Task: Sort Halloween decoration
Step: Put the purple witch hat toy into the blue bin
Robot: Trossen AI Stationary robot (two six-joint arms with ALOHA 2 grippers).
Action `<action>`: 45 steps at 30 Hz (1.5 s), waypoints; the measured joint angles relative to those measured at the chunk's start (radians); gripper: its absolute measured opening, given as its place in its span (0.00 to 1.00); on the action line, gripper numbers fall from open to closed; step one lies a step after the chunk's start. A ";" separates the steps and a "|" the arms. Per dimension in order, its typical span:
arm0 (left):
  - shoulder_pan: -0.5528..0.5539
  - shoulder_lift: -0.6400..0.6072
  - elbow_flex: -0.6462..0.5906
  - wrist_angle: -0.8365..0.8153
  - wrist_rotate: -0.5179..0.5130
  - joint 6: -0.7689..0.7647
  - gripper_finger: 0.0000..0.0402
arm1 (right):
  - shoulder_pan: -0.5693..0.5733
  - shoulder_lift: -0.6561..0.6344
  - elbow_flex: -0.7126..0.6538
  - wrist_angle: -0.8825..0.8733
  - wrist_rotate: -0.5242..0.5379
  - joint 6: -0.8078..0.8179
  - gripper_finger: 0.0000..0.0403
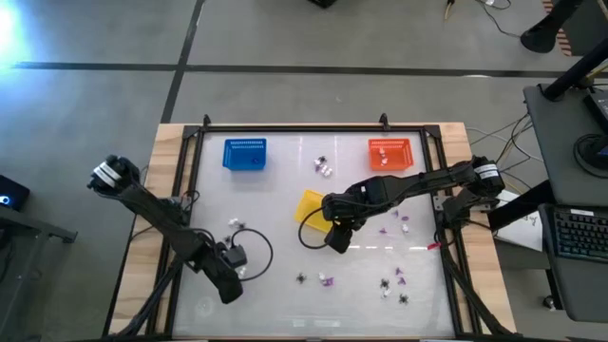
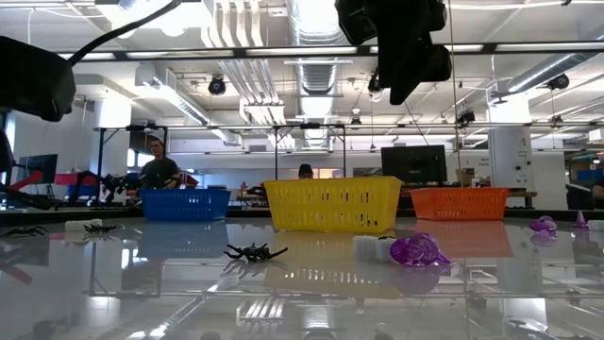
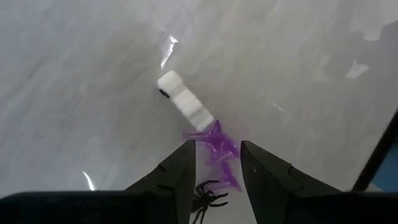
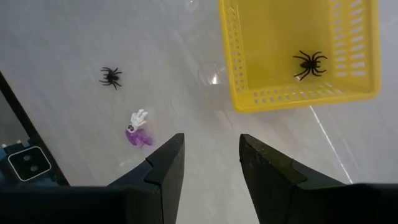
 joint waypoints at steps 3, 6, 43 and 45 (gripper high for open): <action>-0.002 0.010 0.000 -0.006 0.002 0.010 0.27 | 0.000 0.000 0.000 -0.001 0.000 0.000 0.36; -0.002 0.021 0.000 -0.018 0.002 0.010 0.27 | 0.000 0.000 0.000 -0.001 0.000 0.000 0.36; -0.002 0.042 -0.003 0.020 -0.026 0.070 0.00 | 0.000 0.000 0.000 -0.001 0.000 -0.007 0.36; -0.002 0.042 -0.001 0.019 -0.026 0.070 0.00 | 0.000 0.000 0.000 -0.001 0.000 -0.007 0.36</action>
